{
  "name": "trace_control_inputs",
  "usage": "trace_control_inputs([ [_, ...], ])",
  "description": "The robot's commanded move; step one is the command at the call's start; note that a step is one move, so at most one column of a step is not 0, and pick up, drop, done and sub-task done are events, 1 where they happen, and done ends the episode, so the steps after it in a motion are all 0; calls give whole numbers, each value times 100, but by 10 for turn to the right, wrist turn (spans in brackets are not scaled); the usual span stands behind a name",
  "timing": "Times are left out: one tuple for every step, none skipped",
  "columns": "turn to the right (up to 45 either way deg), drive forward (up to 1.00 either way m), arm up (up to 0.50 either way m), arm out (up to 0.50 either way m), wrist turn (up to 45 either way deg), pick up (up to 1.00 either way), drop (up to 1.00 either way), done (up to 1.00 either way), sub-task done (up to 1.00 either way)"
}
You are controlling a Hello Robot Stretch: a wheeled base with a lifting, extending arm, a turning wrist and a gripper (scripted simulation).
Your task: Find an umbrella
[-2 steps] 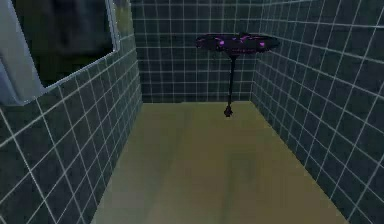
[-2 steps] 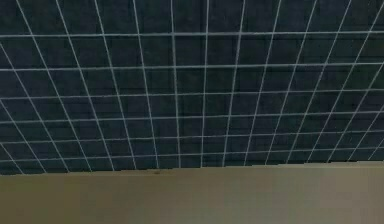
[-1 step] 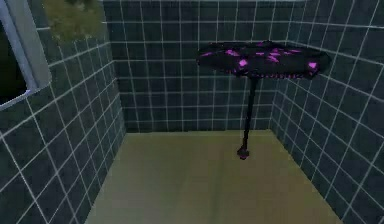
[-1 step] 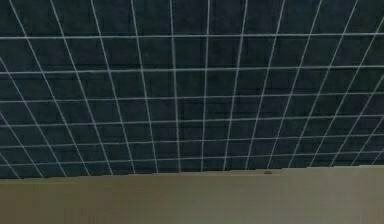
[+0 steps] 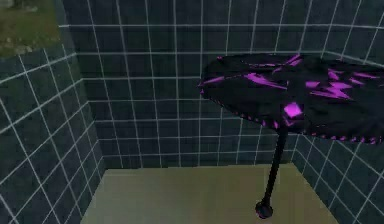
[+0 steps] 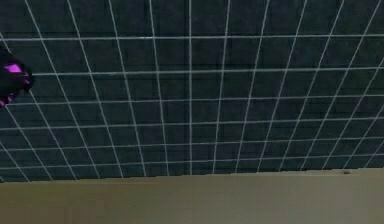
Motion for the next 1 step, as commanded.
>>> trace_control_inputs([
  [270,0,0,0,0,0,0,0,0],
])
